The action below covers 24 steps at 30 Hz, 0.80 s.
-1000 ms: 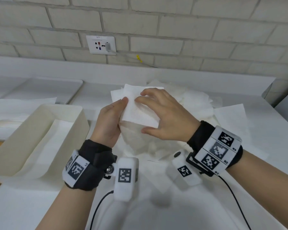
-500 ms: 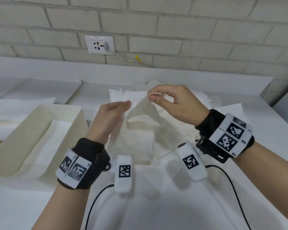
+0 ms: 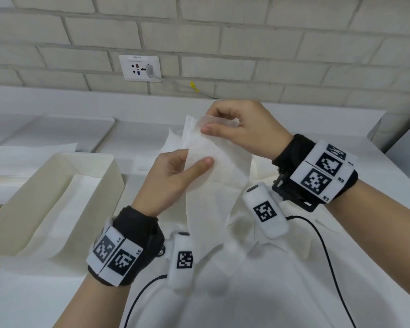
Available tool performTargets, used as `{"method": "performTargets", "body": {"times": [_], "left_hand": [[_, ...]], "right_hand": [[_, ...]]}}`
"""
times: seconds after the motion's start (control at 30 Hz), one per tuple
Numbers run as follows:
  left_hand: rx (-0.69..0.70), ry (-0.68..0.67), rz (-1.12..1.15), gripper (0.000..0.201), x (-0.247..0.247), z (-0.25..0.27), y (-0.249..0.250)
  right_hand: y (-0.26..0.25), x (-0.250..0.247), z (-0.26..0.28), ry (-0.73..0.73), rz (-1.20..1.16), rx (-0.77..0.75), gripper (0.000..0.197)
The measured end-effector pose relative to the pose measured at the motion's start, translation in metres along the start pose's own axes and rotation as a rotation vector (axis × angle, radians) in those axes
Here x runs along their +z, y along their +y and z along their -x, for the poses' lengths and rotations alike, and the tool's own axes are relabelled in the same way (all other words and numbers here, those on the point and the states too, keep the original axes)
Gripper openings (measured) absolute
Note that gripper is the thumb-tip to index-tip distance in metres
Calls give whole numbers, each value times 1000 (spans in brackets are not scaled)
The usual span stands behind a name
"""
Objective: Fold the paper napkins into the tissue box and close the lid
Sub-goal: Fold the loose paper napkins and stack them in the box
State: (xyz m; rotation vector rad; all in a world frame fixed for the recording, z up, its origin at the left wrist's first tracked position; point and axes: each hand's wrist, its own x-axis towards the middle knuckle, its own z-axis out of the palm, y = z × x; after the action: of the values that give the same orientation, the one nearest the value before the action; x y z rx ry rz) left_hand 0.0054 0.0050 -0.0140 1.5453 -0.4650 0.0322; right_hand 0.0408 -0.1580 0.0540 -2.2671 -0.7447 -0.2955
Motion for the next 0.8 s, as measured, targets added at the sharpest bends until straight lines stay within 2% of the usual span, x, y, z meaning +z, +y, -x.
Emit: {"method": "performTargets", "body": {"times": [0.1,0.17,0.27,0.33,0.43,0.57,0.63,0.7,0.8], "left_hand": [[23,2,-45,14,4,2,-3],[-12,39,-14,11,4,1,-7],[-65,126,85,10,0,-3,-12],[-83,164,134,16,-2,-4,-14],[-93,171,165,35,-2,-6,-18],[-89,170,158,52,-2,-1,-20],[-77,174,132,63,-5,3,-20],[-80,184,42,82,-8,7,-20],[-224,191,-34,117,-14,13,-26]], "right_hand": [[4,0,-2,18,-45,53,21],[9,5,0,70,-10,82,23],[17,16,10,237,41,232,49],[18,24,21,184,-61,414,61],[20,40,35,3,-305,614,58],[29,54,41,-36,-527,820,67],[32,59,42,-75,-606,792,63],[27,63,43,-46,-573,697,44],[13,69,42,49,-428,546,25]]}}
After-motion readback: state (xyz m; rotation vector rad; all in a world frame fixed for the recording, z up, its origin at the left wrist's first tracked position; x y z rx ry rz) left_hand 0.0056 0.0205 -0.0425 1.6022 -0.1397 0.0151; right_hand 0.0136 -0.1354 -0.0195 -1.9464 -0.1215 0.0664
